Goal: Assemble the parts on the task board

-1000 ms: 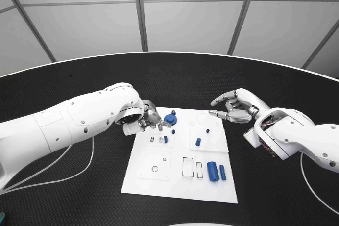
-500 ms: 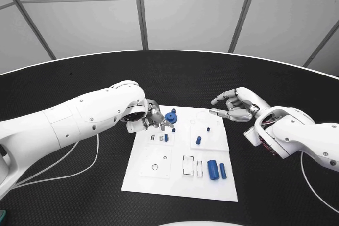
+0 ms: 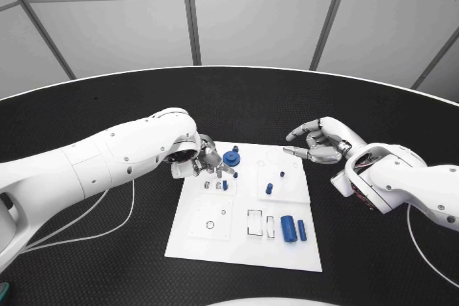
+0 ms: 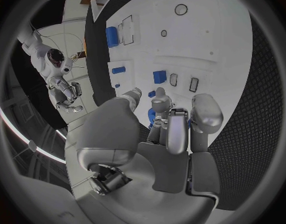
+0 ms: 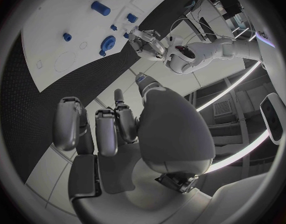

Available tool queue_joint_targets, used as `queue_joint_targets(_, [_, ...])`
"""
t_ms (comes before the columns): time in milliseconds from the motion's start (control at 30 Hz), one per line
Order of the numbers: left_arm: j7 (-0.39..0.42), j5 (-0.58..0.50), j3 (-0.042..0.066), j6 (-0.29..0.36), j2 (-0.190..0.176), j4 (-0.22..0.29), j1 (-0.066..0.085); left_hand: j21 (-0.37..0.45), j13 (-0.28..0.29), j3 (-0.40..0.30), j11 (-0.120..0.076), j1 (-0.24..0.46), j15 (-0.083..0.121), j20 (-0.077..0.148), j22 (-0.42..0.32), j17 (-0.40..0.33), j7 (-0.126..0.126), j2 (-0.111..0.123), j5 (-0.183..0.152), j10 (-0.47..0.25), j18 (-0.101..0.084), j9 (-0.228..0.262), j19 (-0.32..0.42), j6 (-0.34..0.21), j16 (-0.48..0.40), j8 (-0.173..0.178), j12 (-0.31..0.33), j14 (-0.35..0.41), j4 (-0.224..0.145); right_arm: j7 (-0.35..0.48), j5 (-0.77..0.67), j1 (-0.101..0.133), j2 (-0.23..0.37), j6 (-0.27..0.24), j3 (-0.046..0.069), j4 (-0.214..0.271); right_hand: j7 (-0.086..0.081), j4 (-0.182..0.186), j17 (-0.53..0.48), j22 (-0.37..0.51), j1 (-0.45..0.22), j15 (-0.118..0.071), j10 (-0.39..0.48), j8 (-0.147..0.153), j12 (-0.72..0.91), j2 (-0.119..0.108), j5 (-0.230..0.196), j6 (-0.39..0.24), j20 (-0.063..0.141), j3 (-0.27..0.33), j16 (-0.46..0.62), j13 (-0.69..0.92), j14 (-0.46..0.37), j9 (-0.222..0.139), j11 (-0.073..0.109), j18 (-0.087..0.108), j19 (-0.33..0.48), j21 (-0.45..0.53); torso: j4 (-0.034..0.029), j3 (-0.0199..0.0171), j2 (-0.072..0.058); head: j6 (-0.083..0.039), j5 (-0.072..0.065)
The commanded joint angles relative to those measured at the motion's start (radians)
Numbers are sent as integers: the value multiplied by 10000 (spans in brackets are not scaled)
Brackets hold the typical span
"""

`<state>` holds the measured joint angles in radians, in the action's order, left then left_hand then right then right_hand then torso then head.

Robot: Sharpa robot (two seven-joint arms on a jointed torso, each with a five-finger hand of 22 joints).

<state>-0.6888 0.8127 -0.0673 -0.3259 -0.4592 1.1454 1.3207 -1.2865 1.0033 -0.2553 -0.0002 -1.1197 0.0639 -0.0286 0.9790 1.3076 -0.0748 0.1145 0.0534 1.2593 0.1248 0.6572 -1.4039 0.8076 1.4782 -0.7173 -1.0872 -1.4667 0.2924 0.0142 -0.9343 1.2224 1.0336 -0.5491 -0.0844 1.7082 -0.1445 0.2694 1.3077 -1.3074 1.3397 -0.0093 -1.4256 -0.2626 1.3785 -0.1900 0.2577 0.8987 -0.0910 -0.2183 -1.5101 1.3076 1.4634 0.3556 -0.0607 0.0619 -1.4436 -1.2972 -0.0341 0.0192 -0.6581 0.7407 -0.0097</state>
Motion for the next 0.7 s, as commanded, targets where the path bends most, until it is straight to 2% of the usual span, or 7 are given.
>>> queue_joint_targets(33, [-6,1,-2,-45,3,-37,-2,-39,-15,26,-15,-78,45,81,14,836,12,-69,16,-56,-189,17,-18,-68,-54,-76,-45,-526,-12,-6,0,0,-8,5,0,-4,30,62,1172,-251,-34,-75,17,-35,-44,-83,49,73,38,1,57,831,725,11,35,96,53,17,-7,-5,10,19,-8])
queue_joint_targets(267, [-20,2,-23,-153,39,-121,-19,-42,7,19,-18,-92,46,82,18,838,13,-83,16,-44,-189,28,-17,-65,-54,-89,-73,-526,-13,-22,0,0,-23,22,0,-15,33,65,1177,-249,-30,-77,14,-40,-43,-79,61,76,40,-1,56,832,726,11,38,96,51,20,-2,-3,3,40,8])
queue_joint_targets(433, [-22,2,-175,-160,65,-144,-37,-51,10,15,-19,-102,47,82,35,839,15,-91,17,-42,-192,35,-21,-63,-55,-99,-81,-527,-14,-32,0,0,-39,33,0,-21,33,65,1177,-249,-30,-77,14,-40,-43,-79,61,76,40,-1,56,832,726,11,38,96,51,20,4,-7,-5,52,11])
queue_joint_targets(700, [-22,2,-238,-176,114,-203,-89,-51,10,15,-19,-102,47,82,35,839,15,-91,17,-42,-192,35,-21,-63,-55,-99,-81,-527,-14,-44,0,0,-62,53,0,-29,36,70,1179,-245,-24,-81,6,-47,-36,-75,76,81,43,-3,56,838,728,12,41,97,50,26,-2,-9,-5,76,-4])
